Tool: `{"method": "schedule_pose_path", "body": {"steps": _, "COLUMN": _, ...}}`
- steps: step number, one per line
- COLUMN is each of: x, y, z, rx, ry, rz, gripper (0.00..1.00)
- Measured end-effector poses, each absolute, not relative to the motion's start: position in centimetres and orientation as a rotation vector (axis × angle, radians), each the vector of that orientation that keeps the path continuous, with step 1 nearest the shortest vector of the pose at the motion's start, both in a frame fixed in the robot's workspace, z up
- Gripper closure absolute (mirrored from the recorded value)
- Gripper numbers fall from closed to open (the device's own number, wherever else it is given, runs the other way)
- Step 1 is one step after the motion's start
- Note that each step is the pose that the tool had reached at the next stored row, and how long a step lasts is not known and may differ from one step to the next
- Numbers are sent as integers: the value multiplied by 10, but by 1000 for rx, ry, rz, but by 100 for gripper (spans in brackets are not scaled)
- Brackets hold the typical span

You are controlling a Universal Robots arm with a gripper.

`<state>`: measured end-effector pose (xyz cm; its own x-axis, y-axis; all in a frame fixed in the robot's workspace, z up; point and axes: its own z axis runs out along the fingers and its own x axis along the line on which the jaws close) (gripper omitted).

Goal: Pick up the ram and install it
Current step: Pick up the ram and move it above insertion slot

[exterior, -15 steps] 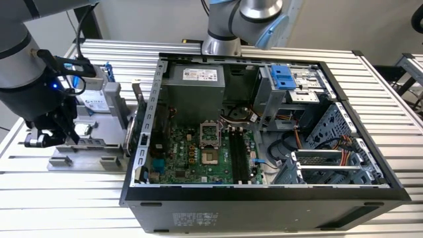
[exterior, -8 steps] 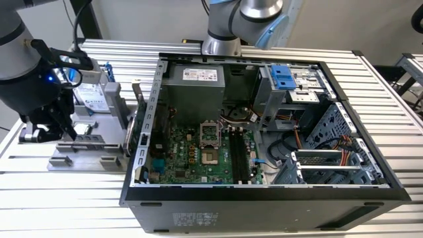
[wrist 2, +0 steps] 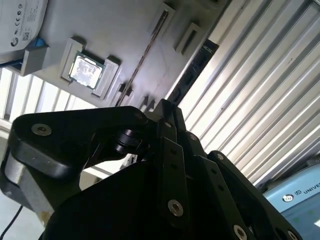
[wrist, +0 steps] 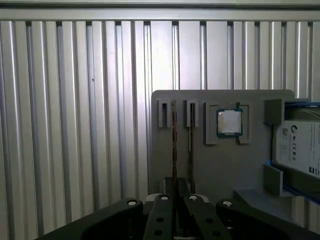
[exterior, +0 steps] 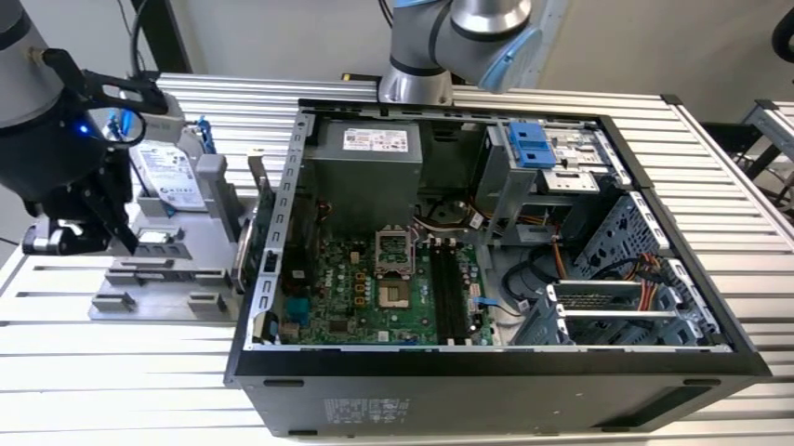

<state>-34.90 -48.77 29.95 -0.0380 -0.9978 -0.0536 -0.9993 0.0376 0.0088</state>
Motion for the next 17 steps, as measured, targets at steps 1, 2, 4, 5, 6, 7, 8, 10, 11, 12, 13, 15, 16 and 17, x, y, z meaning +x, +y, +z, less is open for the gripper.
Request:
{"method": "schedule_pose_path", "body": {"steps": 1, "x": -349, "y": -488, "z": 302, "rx": -2156, "ry": 2239, "rz": 68, "gripper": 100}}
{"method": "schedule_pose_path", "body": {"steps": 2, "x": -349, "y": -488, "z": 304, "rx": -2156, "ry": 2239, "rz": 68, "gripper": 100}}
{"method": "schedule_pose_path", "body": {"steps": 4, "x": -349, "y": -488, "z": 308, "rx": -2156, "ry": 2239, "rz": 68, "gripper": 100}}
{"method": "schedule_pose_path", "body": {"steps": 5, "x": -349, "y": -488, "z": 310, "rx": -2156, "ry": 2239, "rz": 68, "gripper": 100}}
{"method": "schedule_pose_path", "body": {"steps": 6, "x": -349, "y": -488, "z": 312, "rx": -2156, "ry": 2239, "rz": 68, "gripper": 100}}
{"method": "schedule_pose_path", "body": {"steps": 7, "x": -349, "y": -488, "z": 314, "rx": -2156, "ry": 2239, "rz": 68, "gripper": 100}}
{"method": "schedule_pose_path", "body": {"steps": 8, "x": -349, "y": -488, "z": 315, "rx": -2156, "ry": 2239, "rz": 68, "gripper": 100}}
{"method": "schedule_pose_path", "body": {"steps": 10, "x": -349, "y": -488, "z": 319, "rx": -2156, "ry": 2239, "rz": 68, "gripper": 100}}
{"method": "schedule_pose_path", "body": {"steps": 11, "x": -349, "y": -488, "z": 321, "rx": -2156, "ry": 2239, "rz": 68, "gripper": 100}}
{"method": "schedule_pose_path", "body": {"steps": 12, "x": -349, "y": -488, "z": 323, "rx": -2156, "ry": 2239, "rz": 68, "gripper": 100}}
{"method": "schedule_pose_path", "body": {"steps": 13, "x": -349, "y": -488, "z": 325, "rx": -2156, "ry": 2239, "rz": 68, "gripper": 100}}
{"method": "schedule_pose_path", "body": {"steps": 15, "x": -349, "y": -488, "z": 328, "rx": -2156, "ry": 2239, "rz": 68, "gripper": 100}}
{"method": "schedule_pose_path", "body": {"steps": 16, "x": -349, "y": -488, "z": 330, "rx": -2156, "ry": 2239, "rz": 68, "gripper": 100}}
{"method": "schedule_pose_path", "body": {"steps": 17, "x": -349, "y": -488, "z": 332, "rx": -2156, "ry": 2239, "rz": 68, "gripper": 100}}
